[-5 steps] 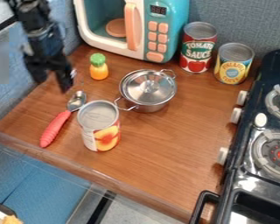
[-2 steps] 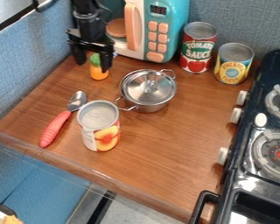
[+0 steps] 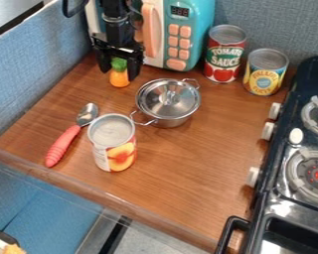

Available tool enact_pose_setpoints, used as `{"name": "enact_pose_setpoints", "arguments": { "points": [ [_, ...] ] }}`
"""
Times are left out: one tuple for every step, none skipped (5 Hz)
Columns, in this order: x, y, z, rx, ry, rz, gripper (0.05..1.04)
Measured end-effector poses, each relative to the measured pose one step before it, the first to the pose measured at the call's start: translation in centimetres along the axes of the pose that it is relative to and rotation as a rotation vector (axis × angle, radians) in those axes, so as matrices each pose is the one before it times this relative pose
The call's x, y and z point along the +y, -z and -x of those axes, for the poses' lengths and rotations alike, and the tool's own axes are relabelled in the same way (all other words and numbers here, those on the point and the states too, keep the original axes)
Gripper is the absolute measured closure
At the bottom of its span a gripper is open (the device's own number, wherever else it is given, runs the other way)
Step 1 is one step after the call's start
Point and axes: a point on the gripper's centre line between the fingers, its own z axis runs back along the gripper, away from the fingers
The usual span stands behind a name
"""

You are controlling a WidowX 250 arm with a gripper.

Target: Moved the yellow object in the upper left side to the bellow right side of the table

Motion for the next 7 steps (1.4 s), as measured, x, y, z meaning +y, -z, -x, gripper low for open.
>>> {"name": "enact_pose_setpoints", "arguments": {
  "points": [
    [0.435, 0.028, -0.368, -0.0002, -0.0034, -0.0160, 0.135],
    [0.663, -0.003, 0.071, -0.0025, -0.0138, 0.0005, 0.410],
    [0.049, 0.006, 0.019, -0.0013, 0.0018, 0.0050, 0.485],
    [-0.414, 0.133, 0.444, 0.0099, 0.0150, 0.0203, 0.486],
    [-1.812, -2.772, 0.717, -0.0313, 0.0391, 0.0208, 0.486],
    [-4.438, -3.950, 1.208, -0.0654, 0.0928, -0.0010, 0.486],
    [-4.870, -2.345, 1.948, -0.0328, 0.0918, 0.0044, 0.486]
  ]
}}
